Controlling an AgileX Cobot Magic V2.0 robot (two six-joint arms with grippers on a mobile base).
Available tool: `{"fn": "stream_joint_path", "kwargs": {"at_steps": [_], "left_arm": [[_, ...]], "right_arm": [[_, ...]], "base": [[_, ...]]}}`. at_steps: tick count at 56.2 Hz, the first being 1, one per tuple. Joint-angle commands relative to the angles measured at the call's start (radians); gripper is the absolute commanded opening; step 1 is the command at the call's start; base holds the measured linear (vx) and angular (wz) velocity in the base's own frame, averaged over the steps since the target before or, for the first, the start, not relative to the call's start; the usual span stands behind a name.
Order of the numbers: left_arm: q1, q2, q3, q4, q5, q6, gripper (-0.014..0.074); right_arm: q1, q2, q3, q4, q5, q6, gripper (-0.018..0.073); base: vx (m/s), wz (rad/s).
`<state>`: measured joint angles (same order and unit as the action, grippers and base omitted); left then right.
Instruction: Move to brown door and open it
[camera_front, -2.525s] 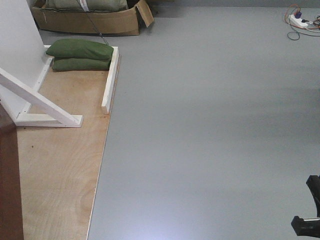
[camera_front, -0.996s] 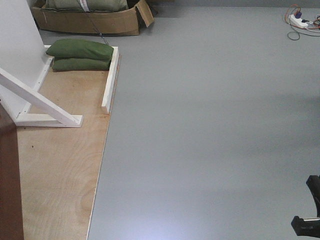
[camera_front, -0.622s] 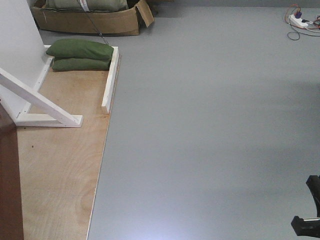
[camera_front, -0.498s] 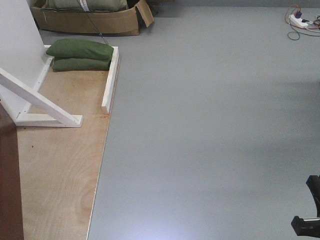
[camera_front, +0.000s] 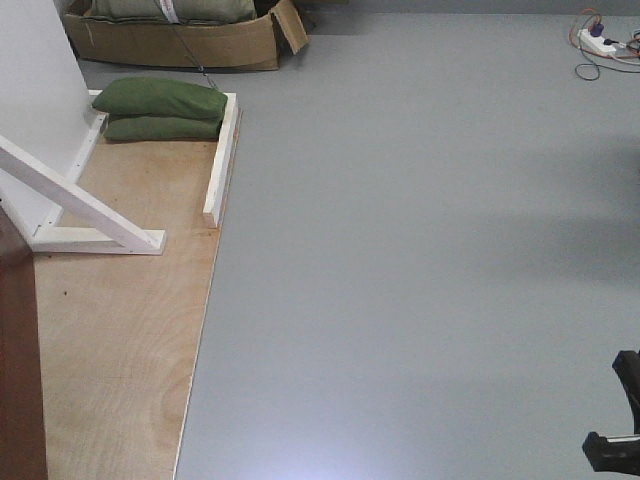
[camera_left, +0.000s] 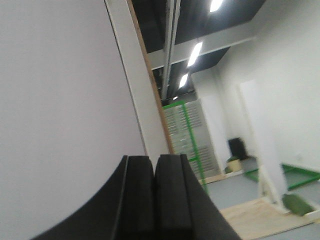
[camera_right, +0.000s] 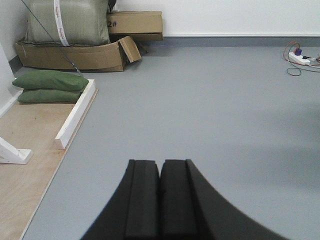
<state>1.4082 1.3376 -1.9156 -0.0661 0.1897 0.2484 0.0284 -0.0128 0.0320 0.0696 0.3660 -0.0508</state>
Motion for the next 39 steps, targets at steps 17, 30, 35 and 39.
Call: {"fn": "stream_joint_path", "kwargs": {"at_steps": [17,30,35,39], "left_arm": [[0.002,-0.017,-0.016,-0.540,0.186,-0.010,-0.0006],[-0.016,-0.018,-0.016,-0.671,0.404,-0.008,-0.0006],[-0.038,-0.018,-0.016,-0.689,0.415,-0.008,-0.0006],[-0.071,-0.018,-0.016,-0.705,0.425,-0.008,-0.0006]], "right_arm": [[-0.001,-0.006,0.004,-0.003,-0.076,-0.006,0.0000],[-0.001,-0.006,0.004,-0.003,-0.076,-0.006,0.0000],[-0.001,-0.006,0.004,-0.003,-0.076,-0.006,0.0000],[-0.001,-0.006,0.004,-0.003,-0.076,-0.006,0.0000]], "base": [[0.00,0.00],[0.00,0.00],[0.00,0.00],[0.00,0.00]]}}
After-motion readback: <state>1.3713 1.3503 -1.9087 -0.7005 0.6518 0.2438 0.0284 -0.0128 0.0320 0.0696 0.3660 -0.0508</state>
